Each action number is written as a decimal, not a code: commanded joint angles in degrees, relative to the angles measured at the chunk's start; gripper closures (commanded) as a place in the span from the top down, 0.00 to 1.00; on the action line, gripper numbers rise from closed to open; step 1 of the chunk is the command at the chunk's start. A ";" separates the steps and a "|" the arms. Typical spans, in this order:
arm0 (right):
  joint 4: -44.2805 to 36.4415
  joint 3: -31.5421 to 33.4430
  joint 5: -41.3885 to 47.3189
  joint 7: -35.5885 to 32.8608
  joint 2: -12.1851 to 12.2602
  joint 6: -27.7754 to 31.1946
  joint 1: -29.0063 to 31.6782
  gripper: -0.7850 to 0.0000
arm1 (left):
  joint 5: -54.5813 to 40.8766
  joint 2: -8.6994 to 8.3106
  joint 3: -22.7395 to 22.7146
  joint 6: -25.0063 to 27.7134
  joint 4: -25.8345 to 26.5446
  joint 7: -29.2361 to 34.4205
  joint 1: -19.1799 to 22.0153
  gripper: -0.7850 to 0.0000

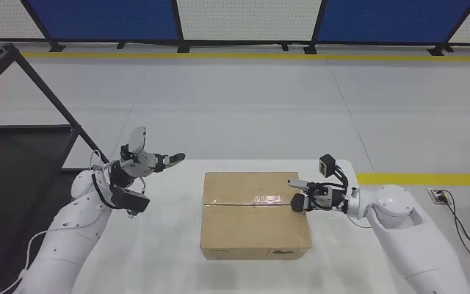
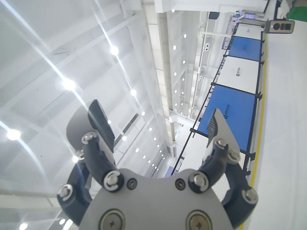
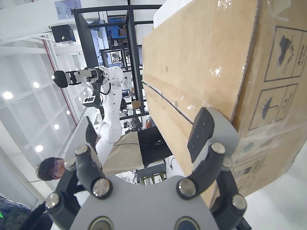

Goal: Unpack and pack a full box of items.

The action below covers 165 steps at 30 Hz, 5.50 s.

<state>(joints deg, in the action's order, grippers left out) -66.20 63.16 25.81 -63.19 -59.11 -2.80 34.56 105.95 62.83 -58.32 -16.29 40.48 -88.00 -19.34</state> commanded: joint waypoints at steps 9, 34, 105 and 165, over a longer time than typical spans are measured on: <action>0.63 -0.56 -0.17 0.14 -0.27 -0.12 -0.04 1.00 | -4.13 -1.40 -0.30 1.11 2.97 0.00 -2.38 1.00; 0.90 -0.56 -0.13 0.03 -0.33 -0.29 0.03 1.00 | -4.30 -1.47 -0.17 1.22 3.26 0.00 -2.51 1.00; 0.90 -0.56 -0.13 0.03 -0.33 -0.29 0.03 1.00 | 43.42 -2.19 -16.44 -14.05 53.45 83.19 -68.28 1.00; 0.90 -0.56 -0.13 0.03 -0.33 -0.29 0.03 1.00 | 27.62 4.37 -11.05 -5.12 44.33 89.11 -57.53 1.00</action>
<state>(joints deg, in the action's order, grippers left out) -65.30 62.61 25.68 -63.17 -59.45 -3.09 34.59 137.03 67.25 -68.60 -22.08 84.43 3.87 -76.75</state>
